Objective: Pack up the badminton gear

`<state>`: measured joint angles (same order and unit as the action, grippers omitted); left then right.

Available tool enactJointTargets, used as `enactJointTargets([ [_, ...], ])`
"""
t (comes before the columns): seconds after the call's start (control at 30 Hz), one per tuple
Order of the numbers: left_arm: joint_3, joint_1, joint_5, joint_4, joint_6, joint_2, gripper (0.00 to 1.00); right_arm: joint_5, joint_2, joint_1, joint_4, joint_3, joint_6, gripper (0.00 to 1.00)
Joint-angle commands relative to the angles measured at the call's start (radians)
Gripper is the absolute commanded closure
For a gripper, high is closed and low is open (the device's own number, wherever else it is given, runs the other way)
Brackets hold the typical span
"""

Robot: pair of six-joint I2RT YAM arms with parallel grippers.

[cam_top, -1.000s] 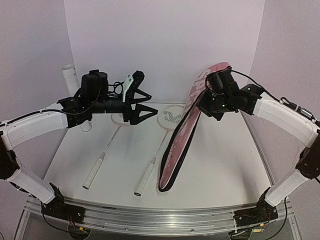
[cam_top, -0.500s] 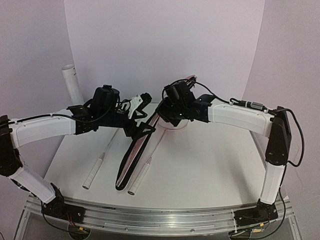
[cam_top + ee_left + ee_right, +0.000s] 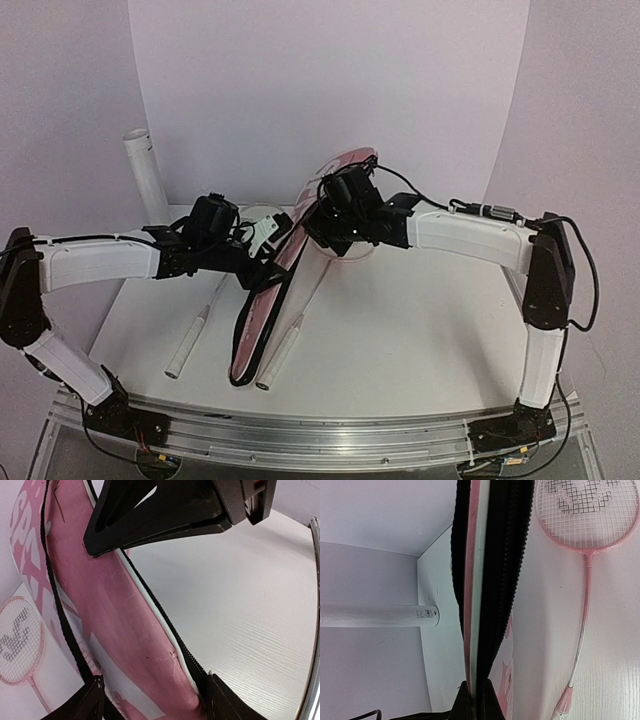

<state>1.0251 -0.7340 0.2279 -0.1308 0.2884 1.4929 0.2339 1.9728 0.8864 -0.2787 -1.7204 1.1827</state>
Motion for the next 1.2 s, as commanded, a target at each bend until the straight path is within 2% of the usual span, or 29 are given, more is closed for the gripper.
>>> enactJointTargets([
  [0.0, -0.01, 0.028, 0.009, 0.008, 0.013, 0.026, 0.41, -0.05, 0.008, 0.007, 0.079, -0.051, 0.043, 1.0],
  [0.1, -0.022, 0.029, 0.015, 0.008, 0.009, 0.034, 0.42, -0.061, 0.024, 0.008, 0.081, -0.052, 0.065, 1.0],
  [0.33, -0.052, 0.028, -0.074, 0.065, 0.007, 0.072, 0.54, -0.076, 0.049, 0.012, 0.091, -0.062, 0.112, 1.0],
  [0.47, -0.049, 0.028, -0.101, 0.064, 0.045, 0.099, 0.72, -0.085, 0.056, 0.014, 0.095, -0.06, 0.125, 1.0],
  [0.6, -0.045, 0.028, -0.089, 0.057, 0.04, 0.114, 0.99, -0.099, 0.063, 0.014, 0.097, -0.053, 0.136, 1.0],
  [0.73, -0.015, 0.029, -0.073, 0.035, -0.022, 0.103, 1.0, -0.102, 0.06, 0.007, 0.106, -0.016, 0.137, 1.0],
  [0.83, 0.029, 0.059, 0.019, 0.003, -0.15, 0.09, 1.0, -0.169, 0.084, -0.006, 0.116, -0.043, 0.01, 1.0],
  [0.87, 0.045, 0.069, 0.044, -0.003, -0.179, 0.086, 1.0, -0.189, 0.091, -0.009, 0.116, -0.051, -0.067, 0.97],
  [0.97, 0.061, 0.077, 0.109, 0.02, -0.24, 0.062, 1.0, -0.218, 0.07, -0.014, 0.113, -0.017, -0.201, 0.74],
  [1.03, 0.058, 0.086, 0.132, 0.045, -0.283, 0.051, 1.0, -0.248, 0.041, -0.027, 0.113, 0.039, -0.246, 0.62],
  [1.1, 0.05, 0.107, 0.165, 0.07, -0.341, 0.048, 1.0, -0.276, 0.006, -0.045, 0.114, 0.096, -0.261, 0.54],
  [1.17, 0.04, 0.125, 0.206, 0.101, -0.386, 0.053, 1.0, -0.33, -0.009, -0.062, 0.118, 0.128, -0.296, 0.51],
])
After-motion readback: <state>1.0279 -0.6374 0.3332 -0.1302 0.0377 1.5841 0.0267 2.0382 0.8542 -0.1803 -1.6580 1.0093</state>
